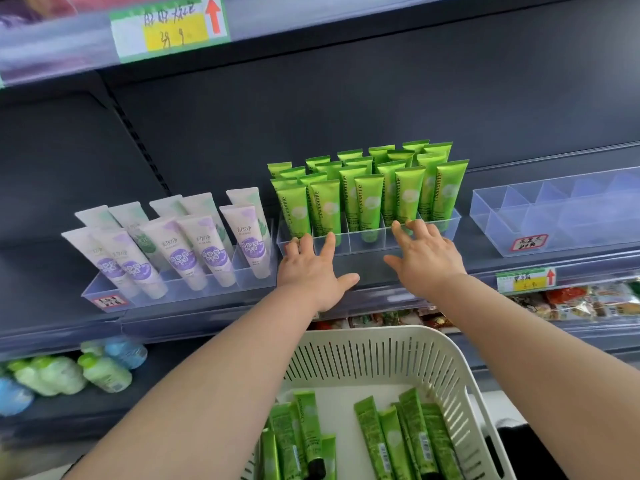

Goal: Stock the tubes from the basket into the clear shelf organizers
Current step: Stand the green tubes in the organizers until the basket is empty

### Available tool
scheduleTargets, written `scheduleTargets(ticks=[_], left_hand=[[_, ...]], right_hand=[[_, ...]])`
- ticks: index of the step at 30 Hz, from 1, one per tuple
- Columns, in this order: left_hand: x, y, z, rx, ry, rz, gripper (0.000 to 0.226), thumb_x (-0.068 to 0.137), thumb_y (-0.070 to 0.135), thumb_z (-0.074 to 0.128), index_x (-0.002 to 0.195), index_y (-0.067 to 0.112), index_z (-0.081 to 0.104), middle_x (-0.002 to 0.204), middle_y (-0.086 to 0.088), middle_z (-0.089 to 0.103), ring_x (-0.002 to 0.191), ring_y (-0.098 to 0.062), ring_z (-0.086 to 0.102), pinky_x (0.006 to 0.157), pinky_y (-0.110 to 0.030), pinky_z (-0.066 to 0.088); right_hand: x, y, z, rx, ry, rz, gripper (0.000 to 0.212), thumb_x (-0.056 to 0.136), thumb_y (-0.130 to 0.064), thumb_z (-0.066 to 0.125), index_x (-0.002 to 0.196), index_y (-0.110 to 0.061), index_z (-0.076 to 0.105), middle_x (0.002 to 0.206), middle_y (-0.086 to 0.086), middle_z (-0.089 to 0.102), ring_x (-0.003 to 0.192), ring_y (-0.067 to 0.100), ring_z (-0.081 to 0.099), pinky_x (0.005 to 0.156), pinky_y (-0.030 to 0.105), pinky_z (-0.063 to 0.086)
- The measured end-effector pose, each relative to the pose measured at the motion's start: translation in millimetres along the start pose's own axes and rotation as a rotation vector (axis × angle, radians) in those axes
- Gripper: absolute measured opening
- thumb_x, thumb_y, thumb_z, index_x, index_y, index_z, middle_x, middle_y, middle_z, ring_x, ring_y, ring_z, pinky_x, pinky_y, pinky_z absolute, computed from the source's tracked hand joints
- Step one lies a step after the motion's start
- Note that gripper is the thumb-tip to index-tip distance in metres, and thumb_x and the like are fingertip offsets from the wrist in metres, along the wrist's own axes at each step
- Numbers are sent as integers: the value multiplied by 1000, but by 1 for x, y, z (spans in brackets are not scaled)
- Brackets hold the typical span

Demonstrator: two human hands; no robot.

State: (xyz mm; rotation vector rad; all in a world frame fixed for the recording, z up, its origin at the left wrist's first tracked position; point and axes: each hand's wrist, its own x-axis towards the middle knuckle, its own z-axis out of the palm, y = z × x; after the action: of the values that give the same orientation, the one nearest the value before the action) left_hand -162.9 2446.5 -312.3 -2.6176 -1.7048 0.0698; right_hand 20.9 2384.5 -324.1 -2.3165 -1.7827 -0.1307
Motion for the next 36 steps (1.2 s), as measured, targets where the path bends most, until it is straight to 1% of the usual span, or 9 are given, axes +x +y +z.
scheduleTargets(ticks=[5,11,17,24,28,30,32,34,36], left_hand=[[23,-4,1,-4,5,-3,91,80,79,34,151,35,-2,153,-6,13,138,-35,13,110,-46,28],[41,-3,1,-9,10,-1,92,80,79,35,151,34,-2,153,-8,14,138,-36,14,111,-47,27],[57,-4,0,-5,16,1,91,81,78,36,152,34,-1,151,-8,17,136,-36,16,109,-47,30],[68,-3,1,4,28,-7,91,81,77,38,151,34,-2,150,-6,16,137,-35,15,106,-46,35],[68,-5,-4,-6,-2,2,91,82,76,39,151,35,-3,154,-5,11,139,-34,12,107,-47,33],[66,-7,-10,-53,-43,3,88,84,72,41,151,35,-2,157,-4,5,143,-33,7,109,-48,29],[62,-7,-14,-118,-83,-4,83,88,66,43,152,35,0,159,-4,-2,146,-32,0,113,-48,24],[54,-3,-15,-152,-92,1,78,92,58,44,152,35,0,160,-5,-5,146,-32,-3,113,-49,21],[45,6,-12,-163,-80,32,75,95,53,44,152,34,1,160,-5,-7,146,-30,-3,113,-47,21]], right_hand=[[19,1,4,8,0,10,65,94,-52,40,148,-22,20,145,4,29,132,27,27,100,43,36],[41,4,6,35,-8,21,65,94,-52,40,148,-22,20,145,3,29,133,26,26,97,43,37],[56,5,7,44,-19,30,64,94,-50,41,148,-22,21,143,3,29,132,26,26,96,43,38],[67,4,10,49,-17,45,65,94,-50,42,148,-22,21,143,3,29,133,26,25,96,43,38],[68,5,10,43,-23,38,67,93,-50,44,149,-22,19,144,3,28,134,25,26,96,44,38],[65,7,8,29,-52,13,69,93,-50,45,149,-21,17,149,2,24,137,25,23,104,45,32],[59,12,4,30,-75,-9,69,93,-47,46,149,-18,18,153,1,19,142,22,17,114,44,21],[48,21,0,22,-68,-4,65,94,-44,45,148,-15,22,155,1,17,145,18,9,117,43,14],[35,31,-4,-27,-70,21,64,96,-44,42,148,-14,21,157,2,13,146,18,2,117,44,11]])
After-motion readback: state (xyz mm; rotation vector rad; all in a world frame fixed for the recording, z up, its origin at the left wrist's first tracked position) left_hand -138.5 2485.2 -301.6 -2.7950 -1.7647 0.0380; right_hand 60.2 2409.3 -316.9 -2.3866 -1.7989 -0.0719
